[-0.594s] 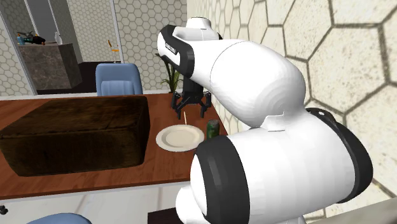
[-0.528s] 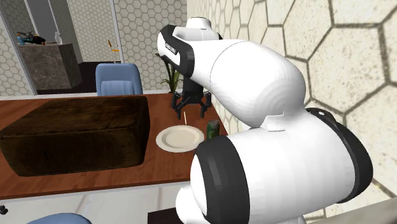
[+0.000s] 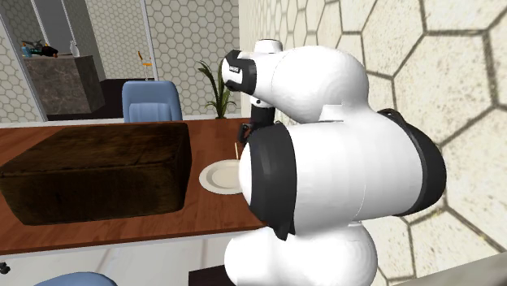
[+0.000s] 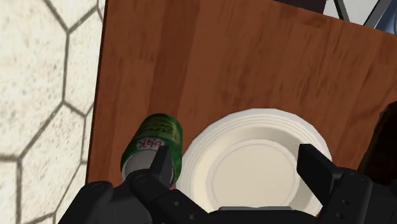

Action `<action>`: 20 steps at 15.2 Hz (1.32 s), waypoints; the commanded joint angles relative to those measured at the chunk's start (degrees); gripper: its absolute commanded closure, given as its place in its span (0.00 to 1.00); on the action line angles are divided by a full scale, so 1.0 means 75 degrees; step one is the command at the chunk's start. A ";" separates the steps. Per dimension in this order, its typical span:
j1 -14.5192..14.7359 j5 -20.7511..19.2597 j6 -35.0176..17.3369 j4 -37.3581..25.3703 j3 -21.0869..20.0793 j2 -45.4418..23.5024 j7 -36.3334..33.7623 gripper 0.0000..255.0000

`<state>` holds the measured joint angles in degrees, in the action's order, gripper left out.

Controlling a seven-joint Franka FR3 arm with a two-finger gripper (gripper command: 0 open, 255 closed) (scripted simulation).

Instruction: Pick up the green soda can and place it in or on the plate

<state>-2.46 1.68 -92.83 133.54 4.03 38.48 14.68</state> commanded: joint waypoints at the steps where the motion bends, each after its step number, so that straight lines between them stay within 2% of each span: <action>1: -0.0061 -0.0177 -0.0305 -0.0106 0.0211 -0.0444 0.0318 0.00; 6: -0.0175 -0.0475 -0.0967 -0.0475 0.0665 -0.1535 0.1002 0.00; 14: -0.0184 -0.0489 -0.1748 0.0291 0.0683 -0.1551 0.0999 0.00; 20: -0.0184 -0.0489 -0.1748 0.0291 0.0683 -0.1551 0.0999 0.00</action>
<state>-3.84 -1.99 -105.93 135.71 9.15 26.85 22.18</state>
